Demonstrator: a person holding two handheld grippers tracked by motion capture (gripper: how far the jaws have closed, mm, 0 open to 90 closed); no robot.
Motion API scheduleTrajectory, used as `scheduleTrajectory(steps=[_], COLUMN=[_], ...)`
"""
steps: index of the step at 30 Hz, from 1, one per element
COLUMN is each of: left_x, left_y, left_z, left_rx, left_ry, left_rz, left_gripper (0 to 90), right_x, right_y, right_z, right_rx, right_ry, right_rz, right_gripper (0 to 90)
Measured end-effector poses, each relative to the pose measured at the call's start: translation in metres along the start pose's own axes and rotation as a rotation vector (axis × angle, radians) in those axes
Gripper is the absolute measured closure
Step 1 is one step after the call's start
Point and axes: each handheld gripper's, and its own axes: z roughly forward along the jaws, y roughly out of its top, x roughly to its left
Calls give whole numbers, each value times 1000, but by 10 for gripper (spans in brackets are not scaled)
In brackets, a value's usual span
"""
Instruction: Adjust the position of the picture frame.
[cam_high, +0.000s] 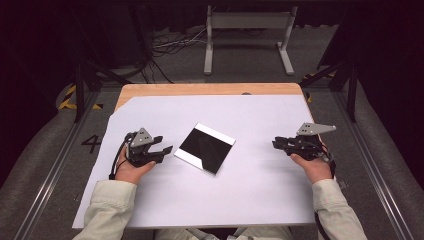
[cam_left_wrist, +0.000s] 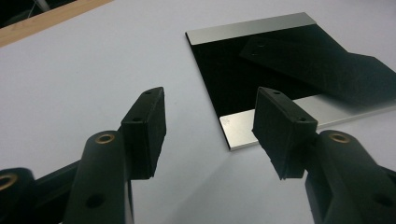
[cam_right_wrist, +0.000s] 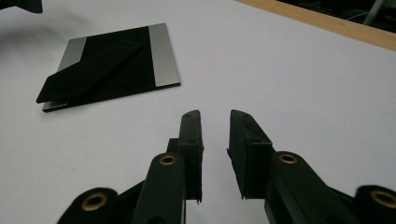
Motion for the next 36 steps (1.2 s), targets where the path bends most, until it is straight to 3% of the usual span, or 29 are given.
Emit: scheduleTrajectory(steps=[10, 12, 17, 21, 36], left_x=[1, 1, 5, 8, 11], left_y=[1, 2, 4, 4, 0], left_z=[9, 12, 15, 19, 40], left_rx=[31, 50, 91, 130, 238], left_ry=[8, 6, -32, -52, -49], left_rz=[-40, -61, -135, -154, -206], left_gripper=[488, 538, 770, 890, 900], right_x=[2, 2, 3, 3, 3], right_y=[-1, -1, -3, -5, -11], right_z=[-1, -2, -5, -7, -11], right_rx=[10, 14, 19, 23, 40], right_ry=[10, 10, 9, 5, 1], right_rz=[7, 5, 8, 12, 30], right_gripper=[747, 748, 751, 751, 749])
